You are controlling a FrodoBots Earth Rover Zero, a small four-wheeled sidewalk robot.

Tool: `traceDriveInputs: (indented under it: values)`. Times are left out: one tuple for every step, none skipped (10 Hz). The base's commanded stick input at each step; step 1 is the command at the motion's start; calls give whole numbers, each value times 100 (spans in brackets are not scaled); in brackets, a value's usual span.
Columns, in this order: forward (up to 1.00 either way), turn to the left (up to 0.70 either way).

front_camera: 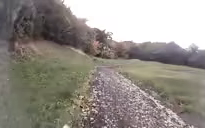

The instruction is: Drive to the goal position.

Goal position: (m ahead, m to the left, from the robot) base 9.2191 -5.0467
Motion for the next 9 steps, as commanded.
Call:
traceDriveInputs:
  values:
    - [100, 0]
    - [100, 0]
    - [100, 0]
    - [100, 0]
    - [100, 0]
    - [100, 0]
    - [100, 0]
    - [100, 0]
    - [100, 0]
